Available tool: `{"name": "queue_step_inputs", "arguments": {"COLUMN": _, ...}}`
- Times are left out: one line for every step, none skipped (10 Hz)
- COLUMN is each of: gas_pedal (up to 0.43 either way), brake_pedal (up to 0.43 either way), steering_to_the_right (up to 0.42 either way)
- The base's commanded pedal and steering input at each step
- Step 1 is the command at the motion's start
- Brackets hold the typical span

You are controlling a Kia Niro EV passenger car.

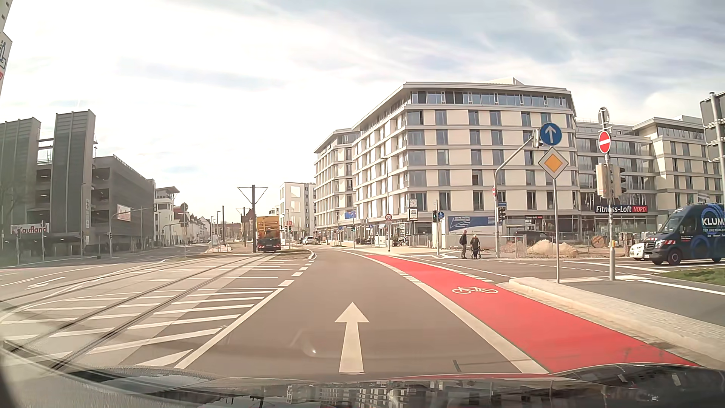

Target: Follow the waypoints while adhering to traffic rules and regulations

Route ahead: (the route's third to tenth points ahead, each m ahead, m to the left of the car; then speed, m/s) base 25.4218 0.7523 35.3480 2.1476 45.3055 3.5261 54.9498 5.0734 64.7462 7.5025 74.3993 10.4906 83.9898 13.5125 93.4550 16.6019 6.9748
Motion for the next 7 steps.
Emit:
{"name": "queue_step_inputs", "arguments": {"gas_pedal": 0.28, "brake_pedal": 0.0, "steering_to_the_right": -0.023}}
{"name": "queue_step_inputs", "arguments": {"gas_pedal": 0.268, "brake_pedal": 0.0, "steering_to_the_right": -0.024}}
{"name": "queue_step_inputs", "arguments": {"gas_pedal": 0.268, "brake_pedal": 0.0, "steering_to_the_right": -0.026}}
{"name": "queue_step_inputs", "arguments": {"gas_pedal": 0.268, "brake_pedal": 0.0, "steering_to_the_right": -0.028}}
{"name": "queue_step_inputs", "arguments": {"gas_pedal": 0.26, "brake_pedal": 0.0, "steering_to_the_right": -0.028}}
{"name": "queue_step_inputs", "arguments": {"gas_pedal": 0.26, "brake_pedal": 0.0, "steering_to_the_right": -0.028}}
{"name": "queue_step_inputs", "arguments": {"gas_pedal": 0.26, "brake_pedal": 0.0, "steering_to_the_right": -0.028}}
